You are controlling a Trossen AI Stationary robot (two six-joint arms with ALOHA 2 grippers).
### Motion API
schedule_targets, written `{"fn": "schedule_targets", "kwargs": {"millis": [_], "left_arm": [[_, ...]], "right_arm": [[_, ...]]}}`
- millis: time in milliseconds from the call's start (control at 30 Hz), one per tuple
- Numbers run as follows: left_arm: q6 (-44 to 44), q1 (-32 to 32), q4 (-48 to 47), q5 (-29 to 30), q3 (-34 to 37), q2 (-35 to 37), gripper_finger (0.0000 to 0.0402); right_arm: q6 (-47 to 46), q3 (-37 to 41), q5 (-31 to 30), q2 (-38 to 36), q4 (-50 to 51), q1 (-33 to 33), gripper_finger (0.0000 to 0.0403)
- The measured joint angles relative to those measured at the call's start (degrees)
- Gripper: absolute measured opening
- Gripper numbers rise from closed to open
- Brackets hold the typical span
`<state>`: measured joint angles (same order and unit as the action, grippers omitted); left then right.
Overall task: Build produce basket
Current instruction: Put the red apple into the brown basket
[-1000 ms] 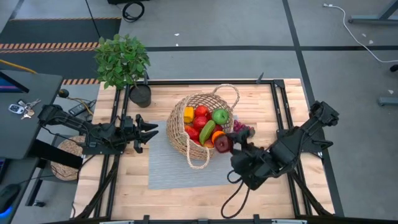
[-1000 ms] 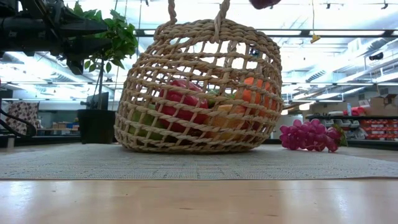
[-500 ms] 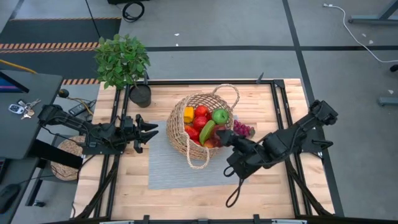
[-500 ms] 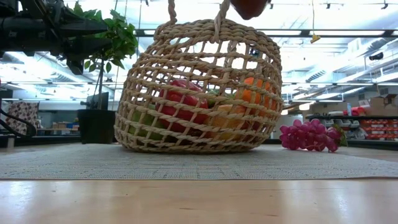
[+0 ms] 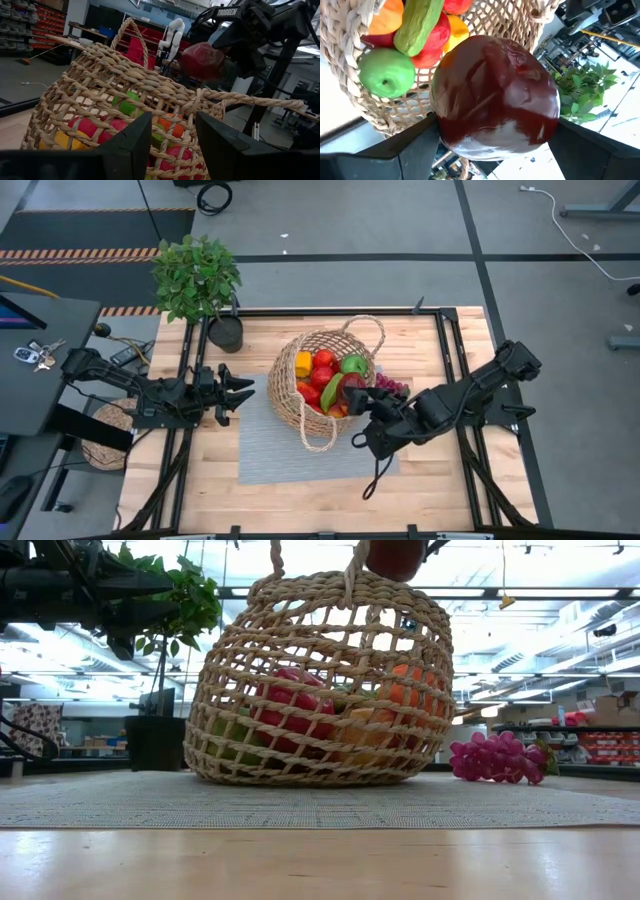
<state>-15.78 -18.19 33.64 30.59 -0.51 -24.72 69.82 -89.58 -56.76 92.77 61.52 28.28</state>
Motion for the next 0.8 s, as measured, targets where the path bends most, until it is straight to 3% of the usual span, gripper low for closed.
{"fn": "schedule_targets", "kwargs": {"millis": [167, 400, 633, 800], "left_arm": [[-0.03, 0.01, 0.01, 0.00, 0.00, 0.01, 0.0160], [-0.01, 0.01, 0.01, 0.00, 0.00, -0.01, 0.0160], [0.00, 0.01, -0.01, 0.00, 0.00, -0.01, 0.0160], [-0.03, -0.01, 0.01, 0.00, 0.00, 0.01, 0.0160]], "right_arm": [[-3.25, 0.00, 9.88, 0.02, -0.06, -4.28, 0.0345], [-3.54, 0.06, 18.26, 0.02, -6.06, -12.87, 0.0345], [-4.93, 8.20, 23.58, -0.02, -27.10, -19.86, 0.0346], [-11.20, 11.86, 26.20, 0.00, -33.52, -22.82, 0.0348]]}}
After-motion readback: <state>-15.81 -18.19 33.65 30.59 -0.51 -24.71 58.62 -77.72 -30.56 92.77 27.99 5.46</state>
